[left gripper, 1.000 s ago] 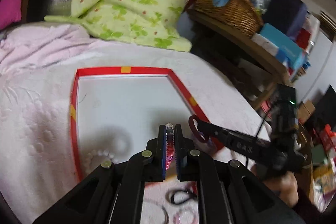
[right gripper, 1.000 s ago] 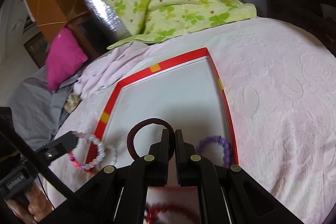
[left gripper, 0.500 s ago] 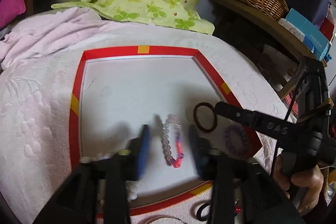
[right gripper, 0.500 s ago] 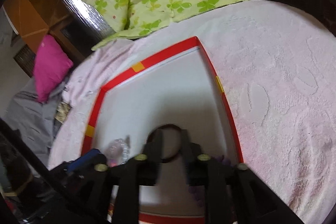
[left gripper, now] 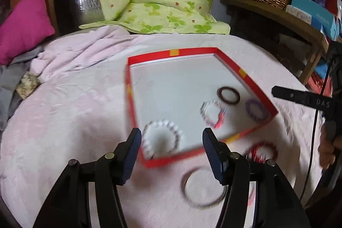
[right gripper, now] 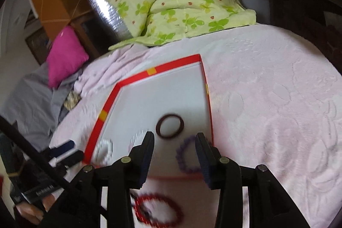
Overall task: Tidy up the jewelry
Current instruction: 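Grasp the red bead bracelet with the right tool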
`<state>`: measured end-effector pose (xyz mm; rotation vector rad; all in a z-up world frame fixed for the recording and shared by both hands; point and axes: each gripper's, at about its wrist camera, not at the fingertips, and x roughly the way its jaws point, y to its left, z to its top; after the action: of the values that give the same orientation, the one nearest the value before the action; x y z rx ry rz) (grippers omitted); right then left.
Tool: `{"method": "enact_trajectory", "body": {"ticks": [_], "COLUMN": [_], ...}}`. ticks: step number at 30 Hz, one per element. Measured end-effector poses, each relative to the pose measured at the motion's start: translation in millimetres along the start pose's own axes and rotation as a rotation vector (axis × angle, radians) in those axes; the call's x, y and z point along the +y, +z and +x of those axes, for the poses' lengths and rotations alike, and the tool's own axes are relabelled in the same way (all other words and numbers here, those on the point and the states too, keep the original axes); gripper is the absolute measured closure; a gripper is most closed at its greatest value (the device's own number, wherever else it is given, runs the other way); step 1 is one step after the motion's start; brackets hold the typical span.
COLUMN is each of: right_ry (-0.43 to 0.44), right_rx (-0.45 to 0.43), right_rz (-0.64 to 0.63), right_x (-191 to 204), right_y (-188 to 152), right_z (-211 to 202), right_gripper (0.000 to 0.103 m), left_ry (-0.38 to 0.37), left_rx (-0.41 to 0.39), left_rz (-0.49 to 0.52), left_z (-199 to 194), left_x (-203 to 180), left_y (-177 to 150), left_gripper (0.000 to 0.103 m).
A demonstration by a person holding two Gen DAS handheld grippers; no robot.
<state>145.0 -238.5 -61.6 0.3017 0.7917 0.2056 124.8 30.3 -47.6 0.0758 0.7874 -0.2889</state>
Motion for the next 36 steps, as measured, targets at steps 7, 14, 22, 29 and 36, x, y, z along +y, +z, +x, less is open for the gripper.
{"method": "enact_trajectory", "body": {"ticks": [7, 14, 22, 29, 36], "right_ry": [0.036, 0.089, 0.057, 0.046, 0.032], "right_rx": [0.075, 0.145, 0.189, 0.22, 0.232], "right_rz": [-0.043, -0.079, -0.219, -0.355, -0.433], "right_x": [-0.2, 18.3, 41.5, 55.3, 49.2], "right_y": [-32.9, -75.5, -94.7, -101.4, -106.4], "right_z": [-20.3, -30.2, -11.5, 9.3, -0.6], "right_gripper": [0.06, 0.06, 0.06, 0.069, 0.093], "left_ry": [0.025, 0.015, 0.009, -0.005, 0.002], "left_rx": [0.033, 0.109, 0.153, 0.168, 0.179], "left_rz": [0.017, 0.033, 0.039, 0.018, 0.021], "left_z": [-22.2, -27.3, -14.7, -5.4, -1.5], "left_x": [3.2, -7.1, -7.4, -4.0, -1.9], "left_y": [-37.4, -74.0, -78.7, -73.3, -72.9], "left_gripper": [0.041, 0.041, 0.041, 0.041, 0.041]}}
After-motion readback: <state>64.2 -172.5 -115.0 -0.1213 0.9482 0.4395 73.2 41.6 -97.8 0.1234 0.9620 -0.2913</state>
